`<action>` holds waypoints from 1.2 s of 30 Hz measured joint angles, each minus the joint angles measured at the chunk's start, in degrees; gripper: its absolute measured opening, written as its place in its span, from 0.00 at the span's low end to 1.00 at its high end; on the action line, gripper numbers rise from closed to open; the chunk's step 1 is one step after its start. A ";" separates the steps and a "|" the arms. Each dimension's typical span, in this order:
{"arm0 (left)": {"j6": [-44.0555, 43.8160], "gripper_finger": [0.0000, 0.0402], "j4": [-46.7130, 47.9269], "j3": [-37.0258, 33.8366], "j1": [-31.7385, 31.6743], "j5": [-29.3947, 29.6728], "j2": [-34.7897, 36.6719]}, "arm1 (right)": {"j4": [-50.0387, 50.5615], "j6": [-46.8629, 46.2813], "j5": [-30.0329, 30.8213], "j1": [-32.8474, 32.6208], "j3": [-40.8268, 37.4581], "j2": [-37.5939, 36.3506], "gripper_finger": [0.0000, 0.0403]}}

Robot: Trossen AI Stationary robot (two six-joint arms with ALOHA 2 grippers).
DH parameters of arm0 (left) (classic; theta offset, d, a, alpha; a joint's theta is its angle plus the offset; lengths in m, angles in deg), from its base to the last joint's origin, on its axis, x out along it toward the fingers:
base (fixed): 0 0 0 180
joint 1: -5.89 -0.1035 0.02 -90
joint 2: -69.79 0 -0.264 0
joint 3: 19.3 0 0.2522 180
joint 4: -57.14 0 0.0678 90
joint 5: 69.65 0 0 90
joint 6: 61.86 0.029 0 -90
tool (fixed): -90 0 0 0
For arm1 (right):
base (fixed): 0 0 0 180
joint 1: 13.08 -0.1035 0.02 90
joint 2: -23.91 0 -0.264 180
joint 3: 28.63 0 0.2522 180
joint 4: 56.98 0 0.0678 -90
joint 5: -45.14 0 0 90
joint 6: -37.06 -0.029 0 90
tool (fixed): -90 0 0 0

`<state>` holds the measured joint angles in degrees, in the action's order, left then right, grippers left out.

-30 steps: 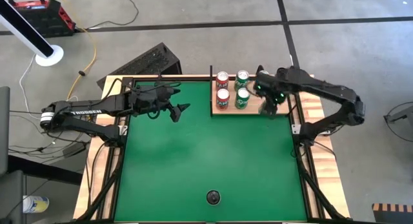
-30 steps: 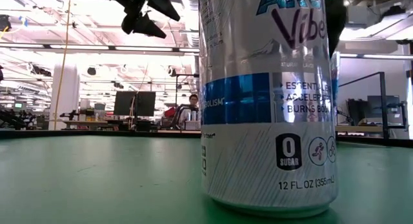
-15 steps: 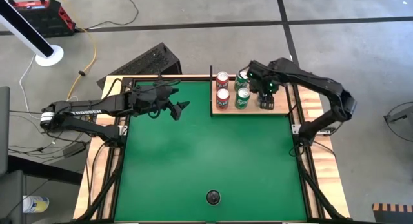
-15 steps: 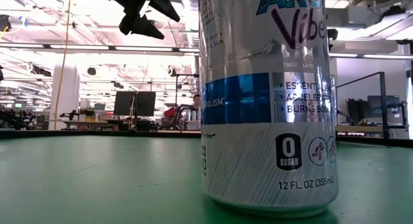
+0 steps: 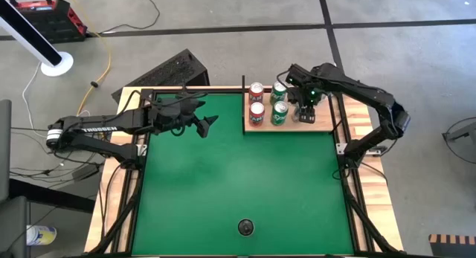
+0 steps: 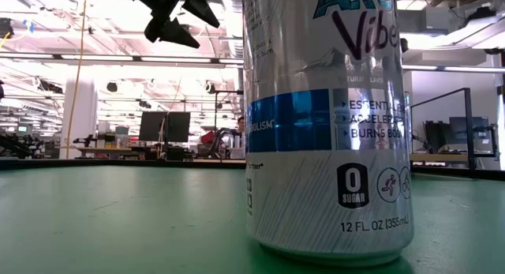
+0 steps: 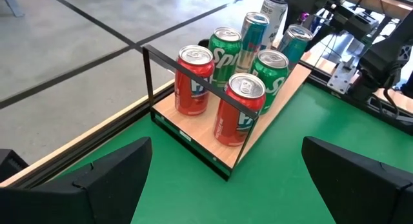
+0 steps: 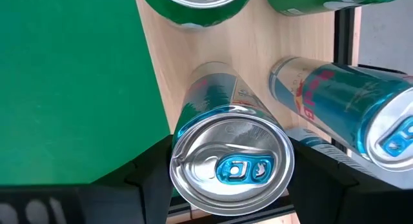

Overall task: Place canned beverage on shelf
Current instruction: Put the blue soda can on the shelf aligned with the other blue soda can

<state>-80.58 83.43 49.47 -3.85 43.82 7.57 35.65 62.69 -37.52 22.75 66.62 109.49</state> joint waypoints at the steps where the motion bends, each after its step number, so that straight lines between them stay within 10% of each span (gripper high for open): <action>1: 0.00 0.96 0.00 0.00 0.00 0.29 0.00 | -0.02 0.21 0.02 0.03 0.00 0.00 0.66; 36: -0.16 0.96 0.02 0.00 0.00 0.51 -0.02 | -1.71 1.71 -2.01 2.52 -3.02 -0.15 0.72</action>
<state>-80.74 83.45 49.47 -3.85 44.33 7.55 33.94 64.40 -39.53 25.27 63.60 109.33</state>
